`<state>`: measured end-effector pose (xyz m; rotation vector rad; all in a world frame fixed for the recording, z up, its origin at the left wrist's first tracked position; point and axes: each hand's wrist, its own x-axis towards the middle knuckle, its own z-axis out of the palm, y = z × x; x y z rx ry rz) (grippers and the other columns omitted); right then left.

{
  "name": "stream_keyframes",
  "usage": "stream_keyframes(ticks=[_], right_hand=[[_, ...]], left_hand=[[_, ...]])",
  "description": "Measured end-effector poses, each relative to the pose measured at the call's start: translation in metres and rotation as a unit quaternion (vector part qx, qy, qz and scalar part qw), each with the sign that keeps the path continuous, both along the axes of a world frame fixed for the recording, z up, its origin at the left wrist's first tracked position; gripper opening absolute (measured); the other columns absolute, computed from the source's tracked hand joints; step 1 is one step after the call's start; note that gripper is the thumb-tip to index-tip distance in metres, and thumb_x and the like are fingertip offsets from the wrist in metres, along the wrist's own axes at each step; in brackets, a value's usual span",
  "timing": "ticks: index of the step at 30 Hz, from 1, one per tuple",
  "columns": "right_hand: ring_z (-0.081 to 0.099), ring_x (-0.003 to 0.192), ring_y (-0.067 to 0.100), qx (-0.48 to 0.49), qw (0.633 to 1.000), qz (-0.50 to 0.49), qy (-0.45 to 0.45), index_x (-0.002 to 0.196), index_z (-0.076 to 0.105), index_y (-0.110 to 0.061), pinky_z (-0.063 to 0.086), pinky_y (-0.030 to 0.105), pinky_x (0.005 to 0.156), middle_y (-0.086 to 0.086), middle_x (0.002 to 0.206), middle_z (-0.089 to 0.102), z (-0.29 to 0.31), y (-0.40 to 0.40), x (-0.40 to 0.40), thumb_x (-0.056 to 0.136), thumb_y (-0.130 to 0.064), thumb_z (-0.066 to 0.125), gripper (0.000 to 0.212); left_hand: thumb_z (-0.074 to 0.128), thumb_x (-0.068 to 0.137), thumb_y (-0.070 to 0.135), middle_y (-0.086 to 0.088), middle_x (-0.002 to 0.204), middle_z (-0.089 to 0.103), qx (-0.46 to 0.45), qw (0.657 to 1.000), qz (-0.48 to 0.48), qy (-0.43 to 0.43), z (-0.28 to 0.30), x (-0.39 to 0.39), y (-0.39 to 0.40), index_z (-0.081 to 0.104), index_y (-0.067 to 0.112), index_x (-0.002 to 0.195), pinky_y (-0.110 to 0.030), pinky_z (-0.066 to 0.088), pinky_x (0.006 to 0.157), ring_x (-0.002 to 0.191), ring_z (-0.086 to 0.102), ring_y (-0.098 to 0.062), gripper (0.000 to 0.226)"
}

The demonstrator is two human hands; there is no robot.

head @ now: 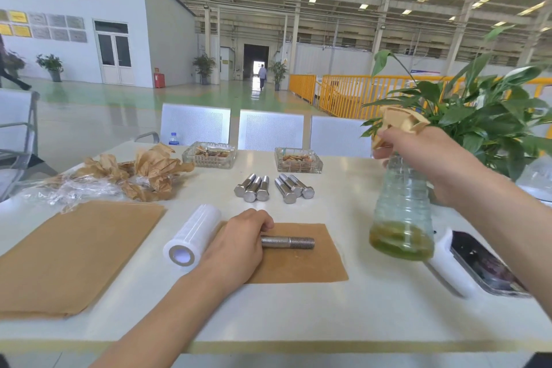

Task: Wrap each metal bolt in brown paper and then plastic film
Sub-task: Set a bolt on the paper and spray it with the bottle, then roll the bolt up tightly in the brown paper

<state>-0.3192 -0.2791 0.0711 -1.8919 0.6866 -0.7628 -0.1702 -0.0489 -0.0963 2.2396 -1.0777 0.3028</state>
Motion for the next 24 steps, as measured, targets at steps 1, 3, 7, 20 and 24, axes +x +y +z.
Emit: stream_keyframes(ticks=[1,3,7,20,24], right_hand=[[0.069,0.087,0.022,-0.037,0.998,-0.041,0.006,0.094,0.072,-0.017,0.053,0.041,0.085,0.002,0.090,0.078,-0.003,-0.008,0.004,0.088,-0.046,0.063,0.031],[0.064,0.081,0.026,-0.109,0.987,-0.110,0.045,0.087,0.071,-0.014,0.052,0.040,0.078,0.005,0.084,0.071,-0.012,-0.019,0.014,0.086,-0.058,0.058,0.046],[0.057,0.073,0.030,-0.186,0.958,-0.167,0.140,0.078,0.062,-0.014,0.045,0.036,0.067,0.006,0.075,0.060,-0.040,-0.034,0.033,0.087,-0.075,0.042,0.064],[0.063,0.106,0.034,-0.073,0.985,-0.110,0.115,0.124,0.056,-0.021,0.055,0.046,0.090,0.009,0.117,0.067,-0.113,-0.034,0.049,0.082,-0.064,0.062,0.060],[0.050,0.129,0.034,-0.038,0.982,-0.129,0.134,0.152,0.029,-0.013,0.043,0.041,0.100,0.015,0.143,0.052,-0.139,-0.018,0.027,0.086,-0.053,0.064,0.085]], left_hand=[[0.041,0.089,0.000,0.006,0.107,0.064,0.008,1.000,-0.001,-0.004,0.001,-0.001,-0.001,0.062,0.026,0.107,-0.033,0.048,0.086,0.098,0.062,-0.019,0.038],[0.040,0.089,0.002,0.007,0.109,0.064,0.022,1.000,0.001,-0.009,0.002,-0.002,-0.003,0.061,0.027,0.110,-0.032,0.048,0.085,0.099,0.062,-0.019,0.039],[0.039,0.090,0.005,0.005,0.119,0.062,0.051,0.999,0.002,-0.014,0.008,0.000,-0.009,0.061,0.028,0.118,-0.035,0.049,0.087,0.107,0.059,-0.020,0.044],[0.038,0.099,0.021,-0.010,0.115,0.068,0.247,0.967,0.022,0.059,0.036,0.042,-0.044,0.068,0.017,0.108,-0.042,0.053,0.094,0.110,0.062,-0.032,0.032],[0.043,0.100,0.029,-0.008,0.121,0.066,0.255,0.965,0.033,0.049,0.036,0.044,-0.047,0.070,0.017,0.114,-0.041,0.052,0.096,0.113,0.060,-0.030,0.033]])
